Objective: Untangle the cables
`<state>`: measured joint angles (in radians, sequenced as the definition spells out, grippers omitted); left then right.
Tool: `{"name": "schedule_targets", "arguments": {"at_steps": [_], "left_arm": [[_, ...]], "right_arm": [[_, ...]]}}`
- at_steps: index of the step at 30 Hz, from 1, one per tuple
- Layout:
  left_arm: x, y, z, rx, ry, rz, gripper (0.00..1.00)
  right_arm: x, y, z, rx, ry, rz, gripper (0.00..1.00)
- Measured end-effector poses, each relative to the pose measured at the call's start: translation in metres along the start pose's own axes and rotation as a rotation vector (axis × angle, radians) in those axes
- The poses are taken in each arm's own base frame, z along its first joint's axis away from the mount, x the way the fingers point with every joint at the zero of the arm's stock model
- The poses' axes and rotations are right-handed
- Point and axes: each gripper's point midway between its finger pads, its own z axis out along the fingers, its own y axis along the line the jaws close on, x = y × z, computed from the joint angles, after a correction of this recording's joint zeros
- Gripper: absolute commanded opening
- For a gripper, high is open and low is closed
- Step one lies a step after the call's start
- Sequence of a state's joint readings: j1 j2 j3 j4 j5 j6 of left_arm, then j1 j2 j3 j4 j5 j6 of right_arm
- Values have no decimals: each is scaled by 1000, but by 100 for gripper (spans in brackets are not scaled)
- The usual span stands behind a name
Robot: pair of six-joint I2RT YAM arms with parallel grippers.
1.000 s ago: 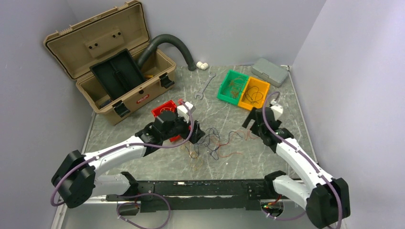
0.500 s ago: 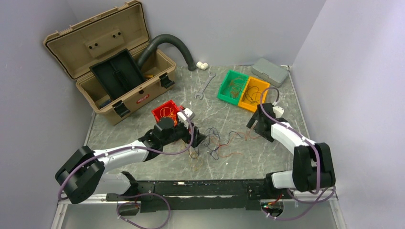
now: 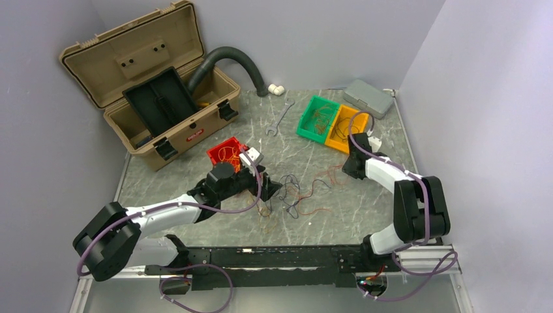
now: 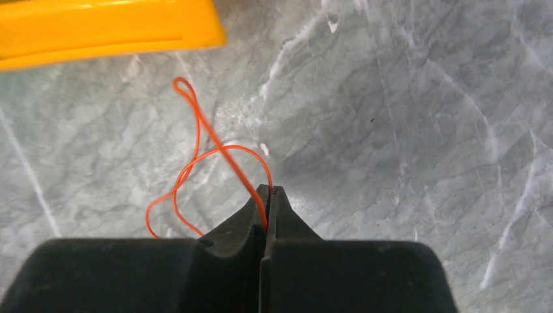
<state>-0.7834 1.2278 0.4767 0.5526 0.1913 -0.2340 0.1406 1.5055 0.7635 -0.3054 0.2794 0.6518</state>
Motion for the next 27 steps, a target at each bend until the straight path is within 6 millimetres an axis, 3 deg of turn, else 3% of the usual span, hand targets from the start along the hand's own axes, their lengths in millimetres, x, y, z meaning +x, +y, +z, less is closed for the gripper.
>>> {"name": "schedule_targets", "arguments": {"at_steps": [4, 8, 11, 15, 20, 23, 27], "left_arm": [[-5, -3, -2, 10, -21, -11, 99], [-8, -4, -5, 14, -40, -12, 99], [-8, -5, -5, 15, -41, -14, 99], [-6, -7, -5, 30, -35, -14, 99], [1, -11, 1, 61, 10, -18, 99], [1, -12, 11, 71, 46, -25, 99], [0, -12, 17, 67, 74, -30, 99]], "right_arm": [[-15, 6, -14, -29, -36, 8, 0], [-49, 27, -44, -108, -105, 18, 0], [-89, 47, -79, -182, -179, 26, 0], [-153, 82, -143, -327, -316, 57, 0], [-199, 108, -213, -496, -437, 91, 0], [-218, 122, -237, -562, -470, 97, 0], [-238, 144, -254, -636, -489, 88, 0]]}}
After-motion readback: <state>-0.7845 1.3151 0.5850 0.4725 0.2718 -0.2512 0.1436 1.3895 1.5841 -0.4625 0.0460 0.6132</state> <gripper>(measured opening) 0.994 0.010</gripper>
